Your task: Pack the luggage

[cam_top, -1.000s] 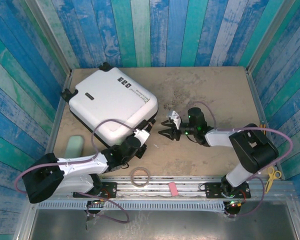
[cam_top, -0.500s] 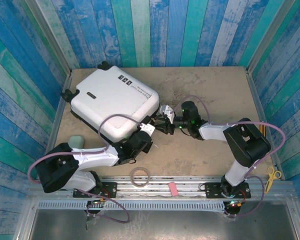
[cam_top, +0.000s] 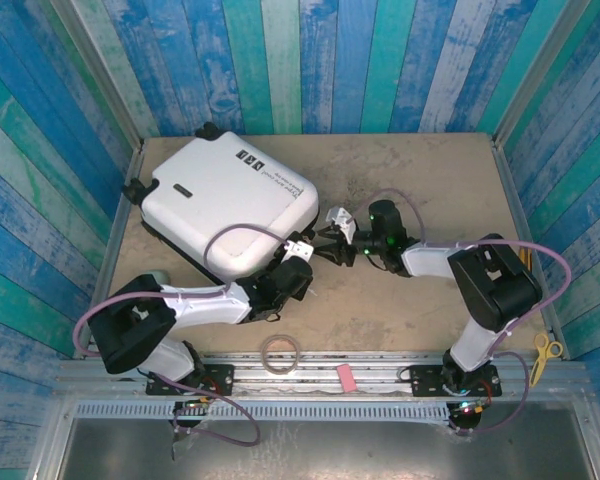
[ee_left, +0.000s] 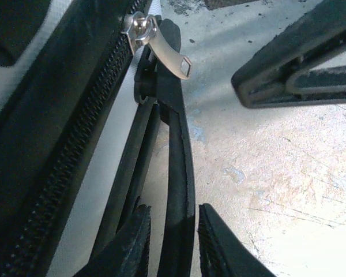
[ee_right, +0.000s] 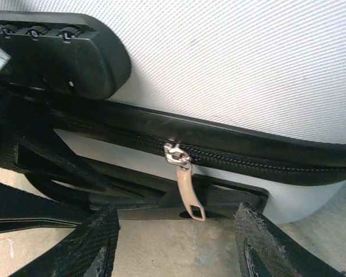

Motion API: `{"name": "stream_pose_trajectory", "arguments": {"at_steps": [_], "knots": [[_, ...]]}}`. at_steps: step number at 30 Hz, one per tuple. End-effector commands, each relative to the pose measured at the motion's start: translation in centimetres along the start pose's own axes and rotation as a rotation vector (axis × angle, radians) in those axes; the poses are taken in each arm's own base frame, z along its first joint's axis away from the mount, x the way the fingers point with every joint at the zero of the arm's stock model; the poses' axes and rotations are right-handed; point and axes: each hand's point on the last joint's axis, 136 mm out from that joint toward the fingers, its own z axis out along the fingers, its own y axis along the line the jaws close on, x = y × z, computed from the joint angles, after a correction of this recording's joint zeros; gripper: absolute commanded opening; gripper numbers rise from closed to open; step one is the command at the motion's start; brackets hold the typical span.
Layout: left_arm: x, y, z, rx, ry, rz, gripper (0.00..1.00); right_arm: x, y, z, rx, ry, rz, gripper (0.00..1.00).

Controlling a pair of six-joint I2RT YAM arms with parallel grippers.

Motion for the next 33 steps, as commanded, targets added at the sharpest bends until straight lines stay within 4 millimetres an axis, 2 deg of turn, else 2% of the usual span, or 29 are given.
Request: {"name": "stream_pose_trajectory", "arguments": {"at_steps": [1,5,8,12,20,27,33], "knots": [[8.3,-0.1,0.6,0.027,0.270,0.022,0.32,-0.3,-0.7,-0.5,0.011,-0.004,0.026,0.55],[9.2,0.2,0.9,0.013,0.290,0.003,0.35,-0.7,-1.0,-1.0,0.017,-0.015,0.036,0.55],[9.8,0.3,1.0,0.007,0.295,0.000,0.29,-0.7,-0.9,-0.9,0.006,-0.016,0.036,0.56],[10.3,0.3,1.2,0.013,0.303,-0.002,0.27,-0.5,-0.9,-0.9,0.004,-0.012,0.038,0.56],[11.9,-0.1,1.9,0.009,0.367,0.019,0.00,-0.2,-0.8,-0.8,-0.005,-0.008,0.048,0.56],[9.7,0.4,0.5,0.038,0.248,-0.030,0.00,0.3,-1.0,-0.1,-0.008,-0.012,0.033,0.56],[8.3,0.7,-0.7,0.060,0.173,-0.059,0.00,0.1,-0.7,1.5,-0.026,0.026,-0.012,0.55]]}}
